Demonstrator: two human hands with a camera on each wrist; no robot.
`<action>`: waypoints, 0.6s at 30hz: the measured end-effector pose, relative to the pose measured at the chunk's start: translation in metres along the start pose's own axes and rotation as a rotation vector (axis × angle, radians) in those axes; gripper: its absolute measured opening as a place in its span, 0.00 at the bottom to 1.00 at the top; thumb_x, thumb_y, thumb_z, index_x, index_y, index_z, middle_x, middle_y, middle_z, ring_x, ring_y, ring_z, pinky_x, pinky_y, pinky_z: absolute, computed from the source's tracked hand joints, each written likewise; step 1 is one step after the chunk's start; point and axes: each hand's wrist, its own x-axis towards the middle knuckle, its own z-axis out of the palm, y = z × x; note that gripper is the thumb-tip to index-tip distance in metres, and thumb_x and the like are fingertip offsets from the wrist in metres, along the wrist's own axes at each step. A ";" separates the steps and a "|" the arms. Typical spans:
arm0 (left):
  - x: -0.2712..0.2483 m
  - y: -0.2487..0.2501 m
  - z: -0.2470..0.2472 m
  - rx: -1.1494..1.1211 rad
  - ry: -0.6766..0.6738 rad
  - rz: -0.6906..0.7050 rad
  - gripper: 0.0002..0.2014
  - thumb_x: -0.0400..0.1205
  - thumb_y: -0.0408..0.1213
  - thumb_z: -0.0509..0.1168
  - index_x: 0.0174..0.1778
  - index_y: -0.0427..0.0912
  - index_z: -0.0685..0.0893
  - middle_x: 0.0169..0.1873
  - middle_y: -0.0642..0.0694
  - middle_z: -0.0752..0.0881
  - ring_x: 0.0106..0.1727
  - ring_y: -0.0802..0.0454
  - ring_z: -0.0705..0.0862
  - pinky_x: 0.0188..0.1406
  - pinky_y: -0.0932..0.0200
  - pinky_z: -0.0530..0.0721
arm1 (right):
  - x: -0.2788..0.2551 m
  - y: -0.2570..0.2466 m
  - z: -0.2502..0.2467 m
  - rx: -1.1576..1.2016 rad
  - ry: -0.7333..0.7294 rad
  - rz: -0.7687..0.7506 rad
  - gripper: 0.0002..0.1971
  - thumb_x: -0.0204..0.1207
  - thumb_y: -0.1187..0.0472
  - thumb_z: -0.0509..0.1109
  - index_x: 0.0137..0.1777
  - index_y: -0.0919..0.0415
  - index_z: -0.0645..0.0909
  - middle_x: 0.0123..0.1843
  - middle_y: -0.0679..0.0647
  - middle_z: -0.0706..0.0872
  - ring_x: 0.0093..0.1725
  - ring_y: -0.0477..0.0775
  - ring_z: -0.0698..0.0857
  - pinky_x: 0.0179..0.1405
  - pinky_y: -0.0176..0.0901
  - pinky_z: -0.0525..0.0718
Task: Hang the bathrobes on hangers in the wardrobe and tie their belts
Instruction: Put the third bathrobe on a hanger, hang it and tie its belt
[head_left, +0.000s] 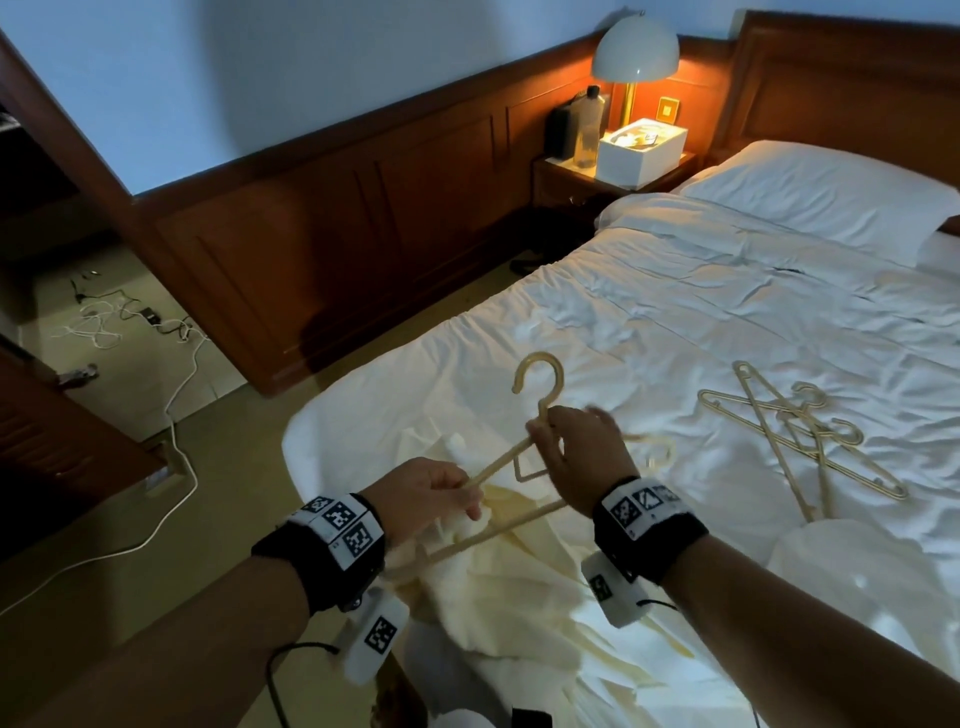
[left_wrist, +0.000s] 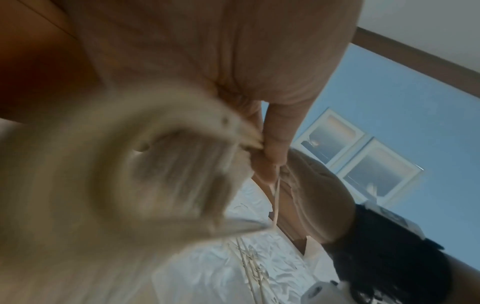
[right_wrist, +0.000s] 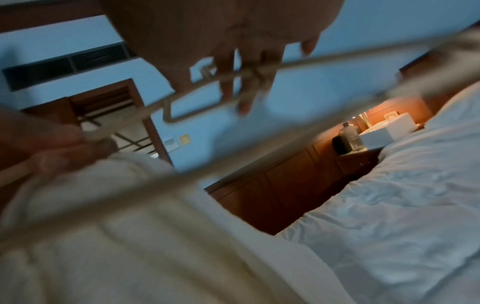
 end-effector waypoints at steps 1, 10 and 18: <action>-0.001 0.001 0.001 -0.043 0.018 -0.031 0.16 0.84 0.47 0.61 0.41 0.46 0.91 0.30 0.60 0.85 0.34 0.60 0.81 0.37 0.65 0.80 | 0.004 0.003 -0.001 0.013 -0.042 0.002 0.18 0.84 0.43 0.51 0.40 0.51 0.74 0.34 0.45 0.79 0.37 0.50 0.78 0.48 0.50 0.76; 0.008 -0.021 -0.010 -0.521 0.469 -0.111 0.19 0.66 0.28 0.66 0.45 0.57 0.86 0.56 0.36 0.84 0.57 0.36 0.84 0.61 0.33 0.82 | -0.010 0.004 0.014 -0.313 -0.279 -0.153 0.19 0.84 0.45 0.52 0.32 0.50 0.69 0.25 0.44 0.70 0.31 0.53 0.72 0.46 0.48 0.71; 0.019 -0.019 0.001 -0.693 0.524 -0.130 0.08 0.75 0.37 0.67 0.44 0.54 0.87 0.54 0.38 0.86 0.52 0.41 0.85 0.59 0.45 0.83 | -0.014 -0.028 0.041 -0.183 -0.260 -0.066 0.20 0.86 0.46 0.48 0.35 0.51 0.70 0.28 0.45 0.72 0.32 0.54 0.74 0.46 0.49 0.70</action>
